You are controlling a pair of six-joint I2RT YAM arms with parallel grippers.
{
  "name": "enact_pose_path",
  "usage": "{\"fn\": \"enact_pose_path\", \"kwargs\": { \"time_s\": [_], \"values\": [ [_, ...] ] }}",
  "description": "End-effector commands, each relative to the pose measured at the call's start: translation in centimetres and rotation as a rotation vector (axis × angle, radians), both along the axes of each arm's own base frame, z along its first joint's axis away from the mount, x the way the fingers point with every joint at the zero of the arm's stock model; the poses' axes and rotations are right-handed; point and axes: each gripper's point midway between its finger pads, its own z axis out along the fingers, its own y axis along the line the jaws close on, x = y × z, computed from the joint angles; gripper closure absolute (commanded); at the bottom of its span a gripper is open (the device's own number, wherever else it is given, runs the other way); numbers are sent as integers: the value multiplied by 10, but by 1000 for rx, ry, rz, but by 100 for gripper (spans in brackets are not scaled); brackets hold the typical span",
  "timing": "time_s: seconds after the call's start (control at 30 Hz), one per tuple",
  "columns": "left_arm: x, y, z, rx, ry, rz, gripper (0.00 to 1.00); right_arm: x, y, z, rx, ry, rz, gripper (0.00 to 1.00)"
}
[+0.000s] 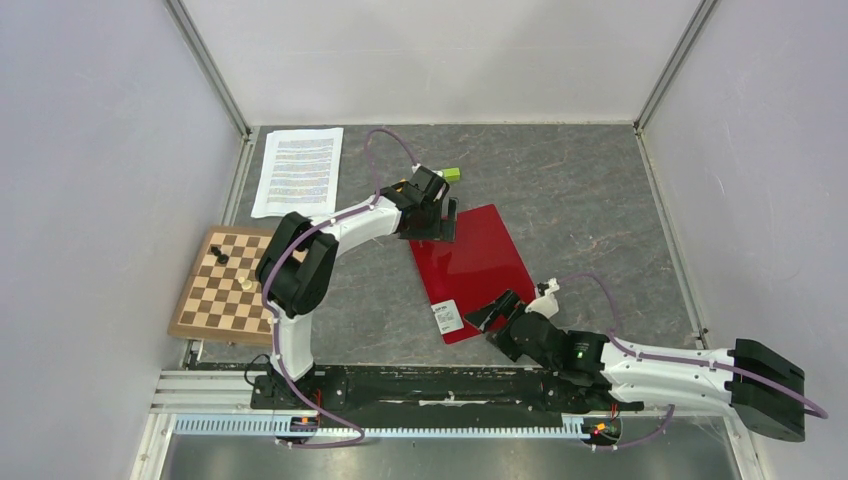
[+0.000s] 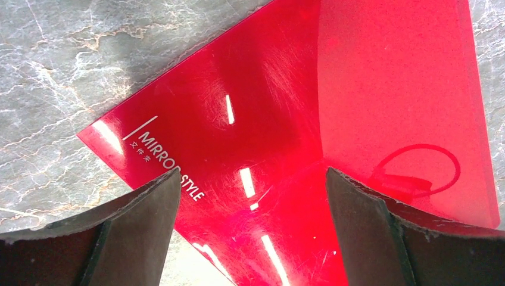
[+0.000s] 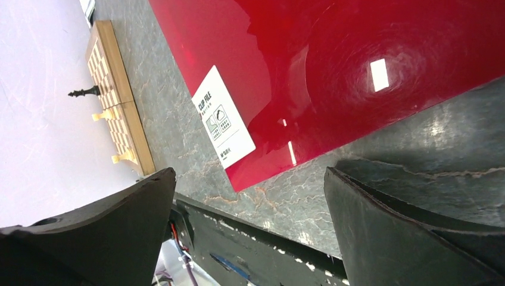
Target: Put the files into the folder
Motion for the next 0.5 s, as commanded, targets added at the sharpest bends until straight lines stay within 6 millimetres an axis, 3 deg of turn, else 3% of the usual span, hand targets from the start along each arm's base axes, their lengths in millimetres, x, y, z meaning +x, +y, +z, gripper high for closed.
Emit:
{"fn": "enact_pose_path", "kwargs": {
  "time_s": [0.0,0.27,0.47],
  "values": [
    [5,-10,25,-57,-30,26,4,-10,7,-1,20,52,37,1],
    [46,-13,61,-6,-182,1,4,-16,20,-2,38,86,77,1],
    [67,-24,43,38,-197,-55,4,-21,24,-8,56,112,97,1]
  ]
}}
